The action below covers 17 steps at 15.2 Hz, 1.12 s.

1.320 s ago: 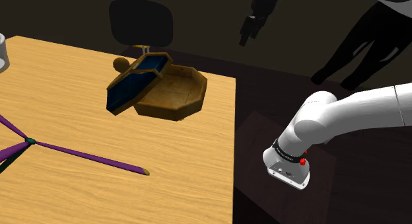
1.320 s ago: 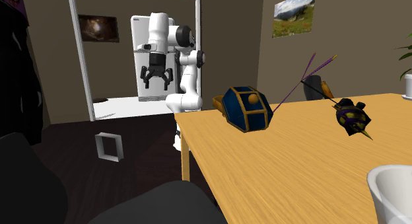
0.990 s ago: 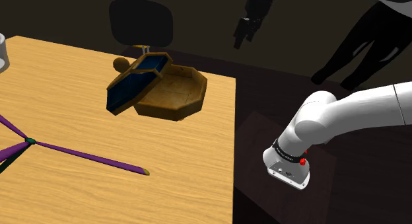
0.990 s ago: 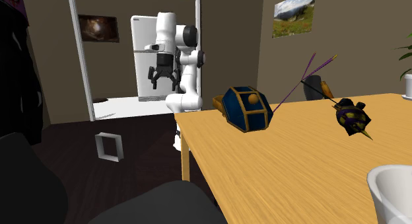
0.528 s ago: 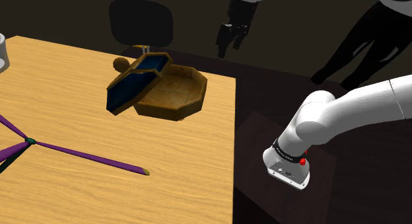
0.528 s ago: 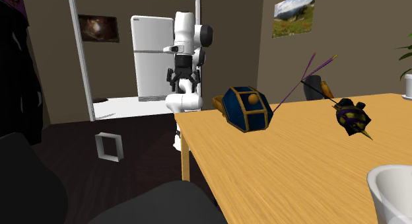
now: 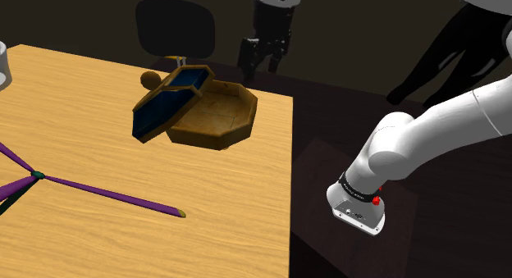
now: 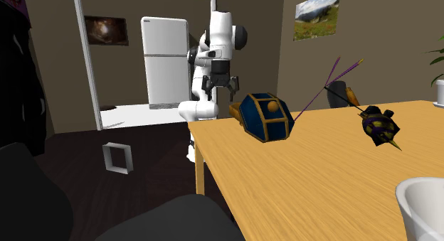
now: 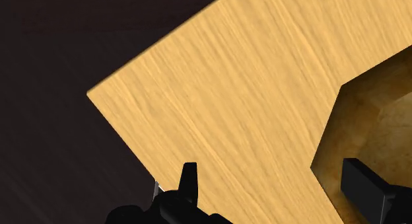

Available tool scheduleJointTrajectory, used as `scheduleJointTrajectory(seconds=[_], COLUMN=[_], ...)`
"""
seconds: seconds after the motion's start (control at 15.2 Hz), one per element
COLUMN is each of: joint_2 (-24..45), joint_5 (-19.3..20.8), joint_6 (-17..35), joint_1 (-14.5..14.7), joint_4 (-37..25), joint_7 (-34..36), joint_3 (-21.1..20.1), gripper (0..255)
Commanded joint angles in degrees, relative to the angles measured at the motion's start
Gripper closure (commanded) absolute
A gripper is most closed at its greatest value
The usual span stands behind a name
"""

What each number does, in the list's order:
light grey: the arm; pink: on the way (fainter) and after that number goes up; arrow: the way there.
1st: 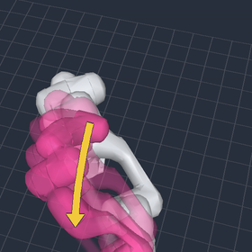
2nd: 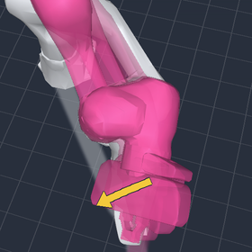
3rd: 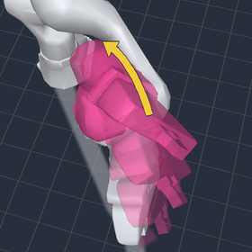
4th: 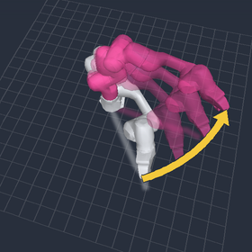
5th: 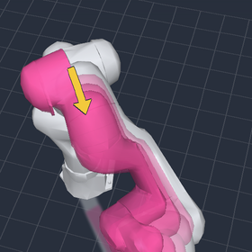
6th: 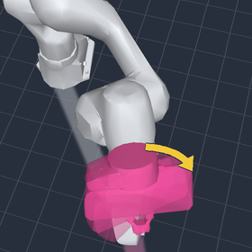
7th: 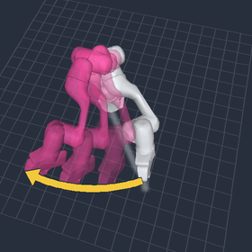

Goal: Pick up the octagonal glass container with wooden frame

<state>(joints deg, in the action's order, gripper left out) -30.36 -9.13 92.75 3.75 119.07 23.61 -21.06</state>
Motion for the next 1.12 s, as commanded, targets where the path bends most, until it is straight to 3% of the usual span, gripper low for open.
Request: scheduleJointTrajectory(seconds=[0.0,0.2,0.79,0.86,1.06], joint_2=[2.6,6.3,5.3,5.3,5.3], joint_5=[-0.9,-1.3,-2.0,-2.0,-2.0], joint_6=[0.1,0.2,5.9,6.0,6.0], joint_1=[0.3,0.5,1.0,1.0,1.0], joint_4=[-2.3,-5.8,0.8,1.0,0.9], joint_7=[3.5,7.5,7.1,7.1,7.1], joint_3=[-2.6,-5.7,-6.2,-6.2,-6.2], gripper=[0,0,0,255,255])
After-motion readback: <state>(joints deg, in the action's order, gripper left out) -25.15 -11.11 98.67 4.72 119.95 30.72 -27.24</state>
